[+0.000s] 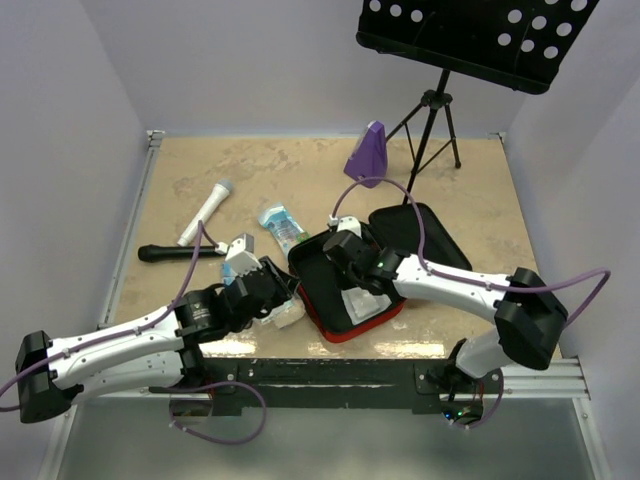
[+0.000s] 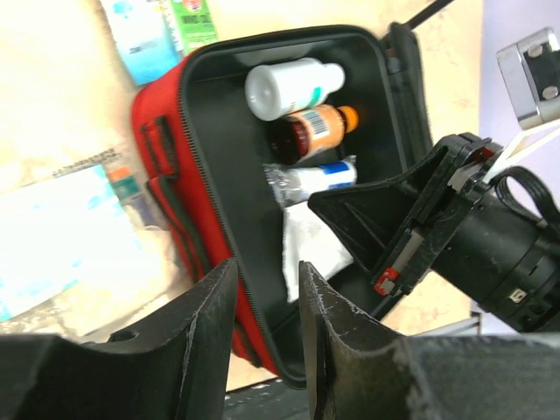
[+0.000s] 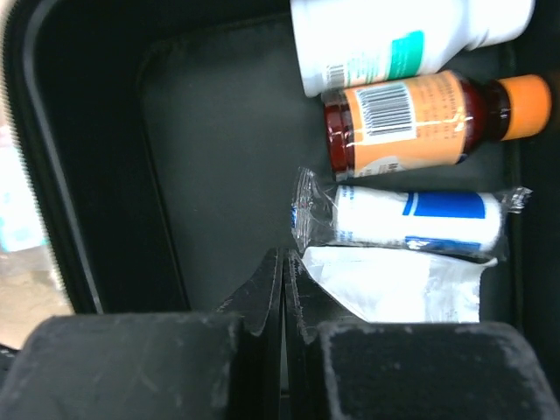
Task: Organize the medicine kit
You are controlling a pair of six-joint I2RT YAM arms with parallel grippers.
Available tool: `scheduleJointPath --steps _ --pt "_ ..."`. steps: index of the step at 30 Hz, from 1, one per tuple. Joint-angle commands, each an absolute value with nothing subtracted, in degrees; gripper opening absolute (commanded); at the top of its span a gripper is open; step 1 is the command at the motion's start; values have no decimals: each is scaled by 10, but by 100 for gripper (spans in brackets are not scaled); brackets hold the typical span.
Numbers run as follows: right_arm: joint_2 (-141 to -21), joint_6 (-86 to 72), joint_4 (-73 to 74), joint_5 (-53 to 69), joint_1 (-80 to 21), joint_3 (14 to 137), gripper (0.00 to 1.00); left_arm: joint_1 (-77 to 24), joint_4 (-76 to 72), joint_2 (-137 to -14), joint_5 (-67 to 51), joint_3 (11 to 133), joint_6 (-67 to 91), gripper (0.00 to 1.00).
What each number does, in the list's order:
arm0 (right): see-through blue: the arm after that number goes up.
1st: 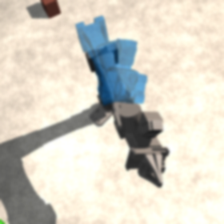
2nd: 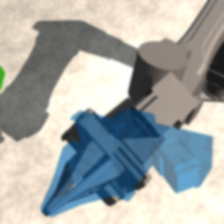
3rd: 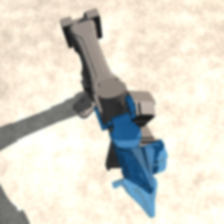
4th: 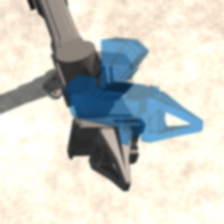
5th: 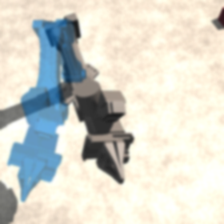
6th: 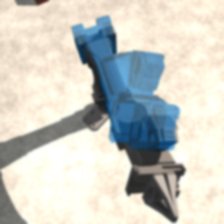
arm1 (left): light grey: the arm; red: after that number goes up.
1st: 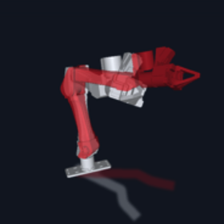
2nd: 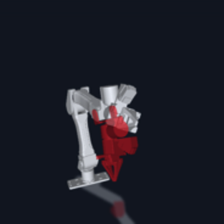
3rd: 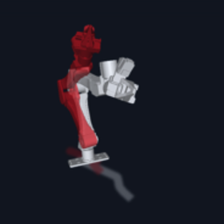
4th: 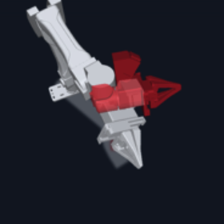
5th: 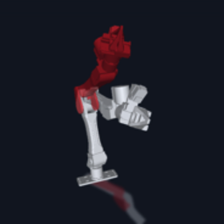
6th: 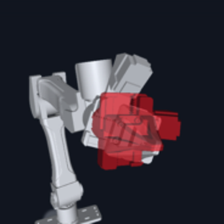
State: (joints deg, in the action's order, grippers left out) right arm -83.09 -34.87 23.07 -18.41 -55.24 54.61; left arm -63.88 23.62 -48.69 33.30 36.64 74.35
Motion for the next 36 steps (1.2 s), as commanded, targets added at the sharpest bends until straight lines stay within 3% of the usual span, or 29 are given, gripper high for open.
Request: scheduleJointPath --steps 1,18,27,31,36 --pt "-855 -320 236 -163 -564 567 0 -636 207 -480 342 340 741 39" --pt "-898 -392 301 -188 -570 523 2 -628 161 -526 328 344 689 38" --pt "-870 -420 366 -226 -570 534 6 -624 156 -541 321 347 680 38" --pt "-817 -407 326 -202 -585 565 9 -624 156 -537 319 342 683 38" --pt "-898 -372 329 -155 -621 595 13 -623 150 -529 319 338 686 38"
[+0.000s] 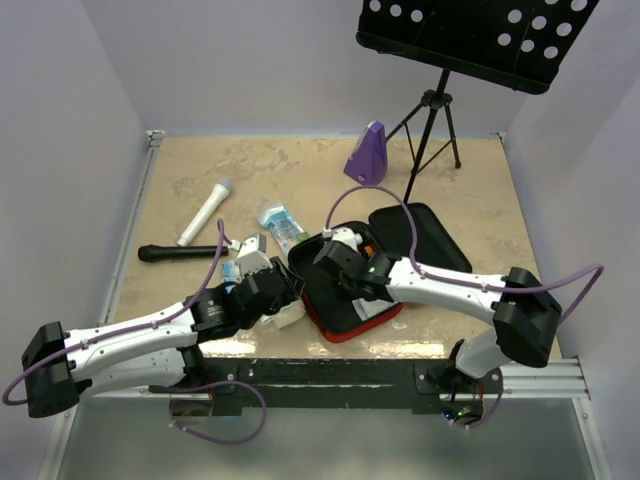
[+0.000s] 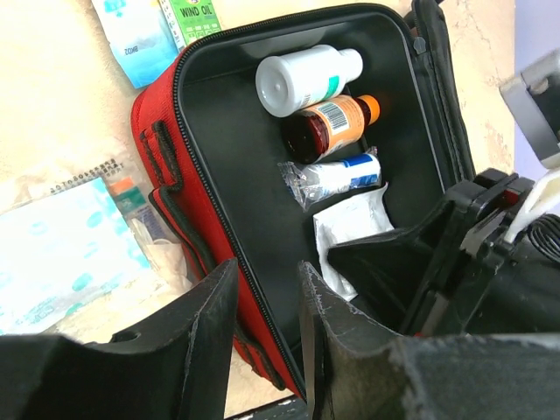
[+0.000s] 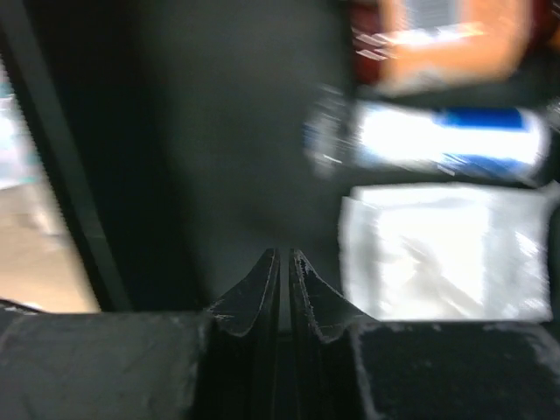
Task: Organize the medicine kit
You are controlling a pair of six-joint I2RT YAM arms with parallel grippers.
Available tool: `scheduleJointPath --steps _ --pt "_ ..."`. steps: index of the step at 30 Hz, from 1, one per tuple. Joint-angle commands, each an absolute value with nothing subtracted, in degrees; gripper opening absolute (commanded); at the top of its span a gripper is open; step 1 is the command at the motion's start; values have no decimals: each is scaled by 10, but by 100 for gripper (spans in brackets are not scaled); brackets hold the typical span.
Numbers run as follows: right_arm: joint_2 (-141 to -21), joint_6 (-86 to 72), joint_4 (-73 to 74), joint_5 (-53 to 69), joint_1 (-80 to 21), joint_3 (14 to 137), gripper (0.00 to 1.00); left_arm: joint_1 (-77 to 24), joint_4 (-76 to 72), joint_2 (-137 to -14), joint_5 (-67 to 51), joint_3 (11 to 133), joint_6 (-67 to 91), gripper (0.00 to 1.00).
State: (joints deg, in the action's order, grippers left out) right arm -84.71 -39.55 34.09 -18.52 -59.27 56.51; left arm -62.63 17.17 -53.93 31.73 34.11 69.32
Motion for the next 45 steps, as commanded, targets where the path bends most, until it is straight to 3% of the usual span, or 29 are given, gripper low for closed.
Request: scheduleJointPath --steps 1,21,26,27,28,30,32,35,39,42,45 --pt "-914 -371 326 -154 -627 589 13 -623 151 -528 319 338 686 38" --pt "-866 -453 380 -207 -628 519 22 -616 229 -491 373 345 709 39" --pt "-837 -445 395 -222 -641 608 35 -599 294 -473 409 403 684 43" --pt "-831 -444 390 -225 -640 626 38 -593 305 -472 417 416 675 59" --pt "-829 -437 376 -228 -640 639 41 -587 317 -472 423 433 669 69" --pt "-832 -418 342 -222 -640 647 43 -561 330 -472 425 458 655 88" --pt "-852 -410 316 -219 -640 644 43 -516 303 -466 399 461 612 99" --pt "-863 -412 278 -216 -640 621 43 -473 246 -460 375 446 564 100" --pt "-828 -432 244 -213 -640 578 43 -343 210 -522 247 433 546 98" --pt "-775 -442 228 -214 -640 552 42 -247 149 -608 134 426 540 87" --pt "-736 -432 216 -201 -640 539 42 -228 63 -709 116 443 510 79"
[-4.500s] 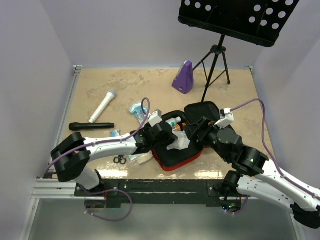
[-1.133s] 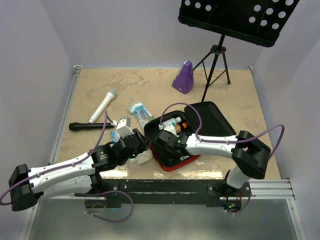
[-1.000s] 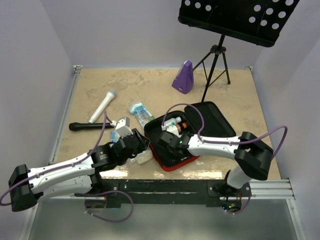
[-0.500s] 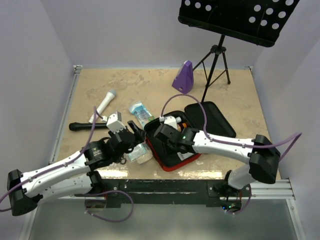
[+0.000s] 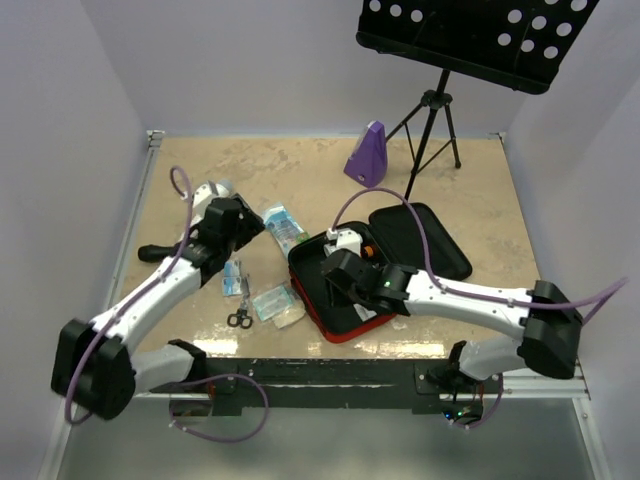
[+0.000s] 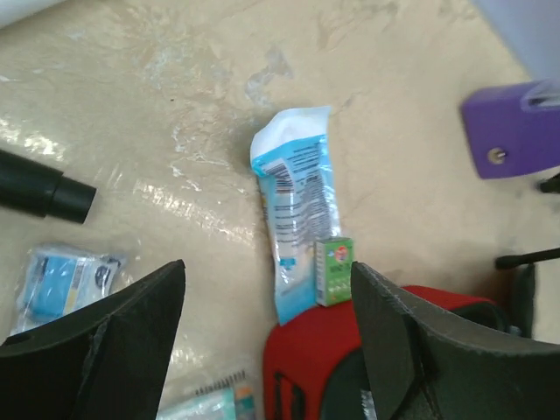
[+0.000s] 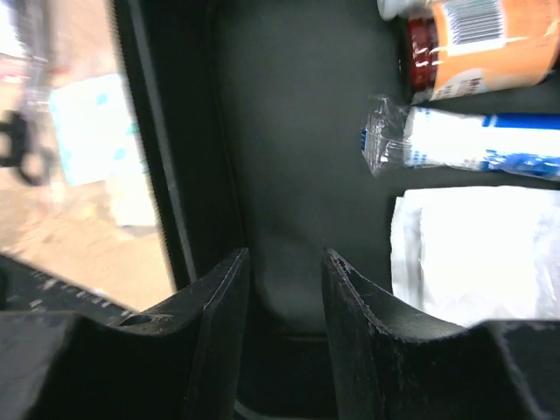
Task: Organize the medicine kit
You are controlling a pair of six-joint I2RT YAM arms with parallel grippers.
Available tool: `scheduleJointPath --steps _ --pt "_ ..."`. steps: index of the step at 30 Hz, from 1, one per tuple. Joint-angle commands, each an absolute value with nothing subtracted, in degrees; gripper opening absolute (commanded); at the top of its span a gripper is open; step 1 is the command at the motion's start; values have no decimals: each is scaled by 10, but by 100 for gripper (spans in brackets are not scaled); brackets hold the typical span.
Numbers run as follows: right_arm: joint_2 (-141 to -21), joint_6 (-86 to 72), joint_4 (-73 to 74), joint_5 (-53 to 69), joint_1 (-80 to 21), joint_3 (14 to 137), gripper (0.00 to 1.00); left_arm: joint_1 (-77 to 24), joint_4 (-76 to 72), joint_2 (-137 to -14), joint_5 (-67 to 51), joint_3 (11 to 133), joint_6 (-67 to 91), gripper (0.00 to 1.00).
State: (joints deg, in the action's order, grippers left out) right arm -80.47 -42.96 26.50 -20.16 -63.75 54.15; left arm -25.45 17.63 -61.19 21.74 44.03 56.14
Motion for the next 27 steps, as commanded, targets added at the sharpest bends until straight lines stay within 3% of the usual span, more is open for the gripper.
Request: scheduleJointPath --steps 1,5,10,15,20,27 --pt "-731 -430 222 -203 -640 541 42 -227 51 -741 116 459 501 77" --pt "-702 -431 257 -223 -641 544 42 -222 52 -886 84 538 476 66" --pt "-658 -438 261 -225 -640 524 42 -221 39 -961 78 591 466 65" --pt "-650 -438 260 -222 -640 514 42 -221 61 -1023 95 634 452 68" --pt "-650 -431 270 -228 -640 521 42 -221 101 -1059 129 651 449 59" --pt "-649 -427 263 -230 -640 518 42 -221 133 -1061 181 644 430 57"
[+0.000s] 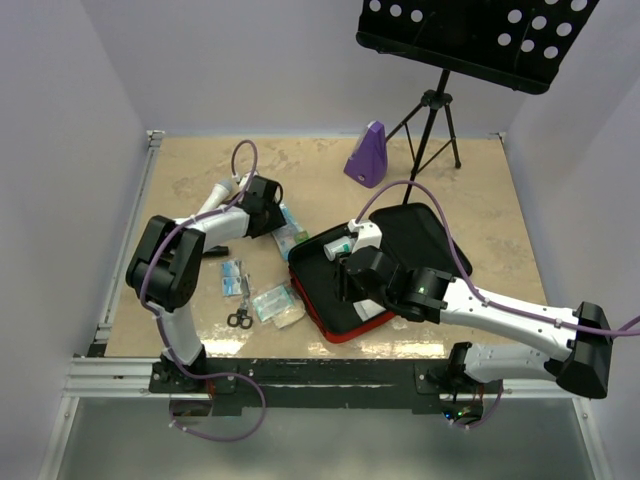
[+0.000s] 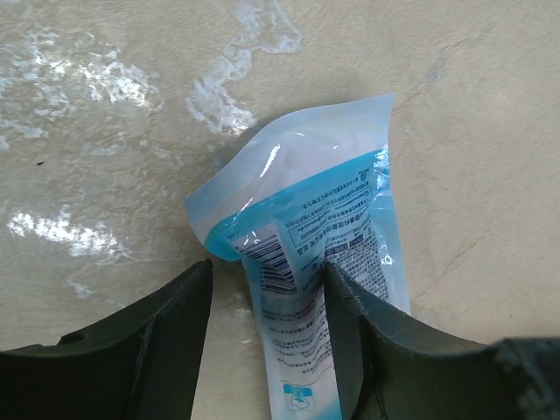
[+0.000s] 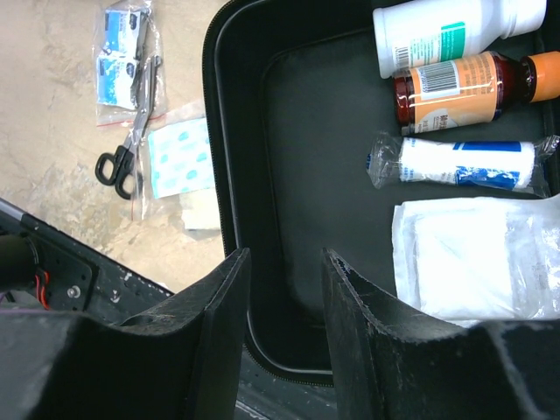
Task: Organize the medicine kit
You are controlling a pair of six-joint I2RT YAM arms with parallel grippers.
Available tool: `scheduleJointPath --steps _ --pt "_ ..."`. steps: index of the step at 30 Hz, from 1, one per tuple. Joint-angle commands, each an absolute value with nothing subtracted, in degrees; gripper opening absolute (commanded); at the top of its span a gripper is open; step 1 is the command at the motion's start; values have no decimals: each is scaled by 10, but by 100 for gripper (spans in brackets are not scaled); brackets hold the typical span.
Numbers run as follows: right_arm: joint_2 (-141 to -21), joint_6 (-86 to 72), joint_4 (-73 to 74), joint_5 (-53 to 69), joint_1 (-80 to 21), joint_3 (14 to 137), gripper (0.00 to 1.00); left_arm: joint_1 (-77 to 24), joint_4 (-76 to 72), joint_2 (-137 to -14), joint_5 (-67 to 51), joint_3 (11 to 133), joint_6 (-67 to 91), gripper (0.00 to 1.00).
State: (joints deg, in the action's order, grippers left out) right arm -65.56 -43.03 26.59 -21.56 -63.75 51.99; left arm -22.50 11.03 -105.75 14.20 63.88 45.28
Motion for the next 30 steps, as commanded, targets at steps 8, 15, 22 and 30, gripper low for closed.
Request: scheduleJointPath --steps 8,15,22,30 --pt "-653 -431 262 -235 -640 518 42 -214 103 -1036 162 614 427 0" --pt "-638 -437 275 -254 -640 528 42 -211 83 -839 146 543 453 0" --pt "-637 -437 255 -274 -640 531 42 -236 89 -592 98 463 518 0" --pt "-655 -434 244 -285 -640 540 42 -379 113 -511 128 418 609 0"
